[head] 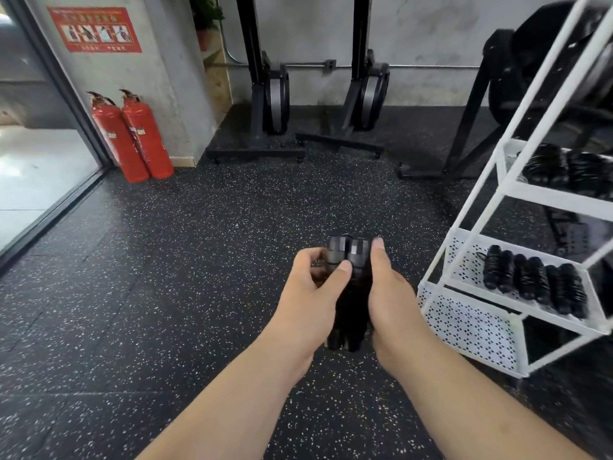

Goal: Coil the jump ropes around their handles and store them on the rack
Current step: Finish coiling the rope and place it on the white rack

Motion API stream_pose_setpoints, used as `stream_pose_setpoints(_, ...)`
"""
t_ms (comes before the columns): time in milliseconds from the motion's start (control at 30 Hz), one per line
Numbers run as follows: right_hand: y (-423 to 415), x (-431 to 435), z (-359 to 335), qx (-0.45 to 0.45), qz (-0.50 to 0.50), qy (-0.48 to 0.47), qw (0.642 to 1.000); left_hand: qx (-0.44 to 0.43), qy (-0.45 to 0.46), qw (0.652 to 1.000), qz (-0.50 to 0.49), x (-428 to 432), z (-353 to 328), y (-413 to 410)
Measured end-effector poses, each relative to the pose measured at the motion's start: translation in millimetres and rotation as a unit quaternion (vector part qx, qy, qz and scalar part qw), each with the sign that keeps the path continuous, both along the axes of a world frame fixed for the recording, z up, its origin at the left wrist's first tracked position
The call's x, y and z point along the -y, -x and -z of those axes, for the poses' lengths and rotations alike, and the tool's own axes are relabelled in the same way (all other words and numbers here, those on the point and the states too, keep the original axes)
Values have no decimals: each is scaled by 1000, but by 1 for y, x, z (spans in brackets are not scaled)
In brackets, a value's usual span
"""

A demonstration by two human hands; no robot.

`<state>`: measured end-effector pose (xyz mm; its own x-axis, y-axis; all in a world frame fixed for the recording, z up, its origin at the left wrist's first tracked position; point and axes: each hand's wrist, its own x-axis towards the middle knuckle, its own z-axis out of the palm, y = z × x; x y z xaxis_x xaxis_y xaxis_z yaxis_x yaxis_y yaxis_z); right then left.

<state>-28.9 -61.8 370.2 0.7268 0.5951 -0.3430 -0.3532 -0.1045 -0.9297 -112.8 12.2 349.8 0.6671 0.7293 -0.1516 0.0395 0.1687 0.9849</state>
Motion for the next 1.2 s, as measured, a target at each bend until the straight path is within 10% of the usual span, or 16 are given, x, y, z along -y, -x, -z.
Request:
stream_pose_setpoints(567,-42,87,-8,-132,151,-28,979,-26,-203,979,-17,103,12,-57)
stream_pose_setpoints(933,-80,136,5,21,139,71,988,-92,101,988,75,146,6,-103)
stream_pose_setpoints(1200,-102,174,27,292,16,191,937,-111,101,984,94,145,13,-134)
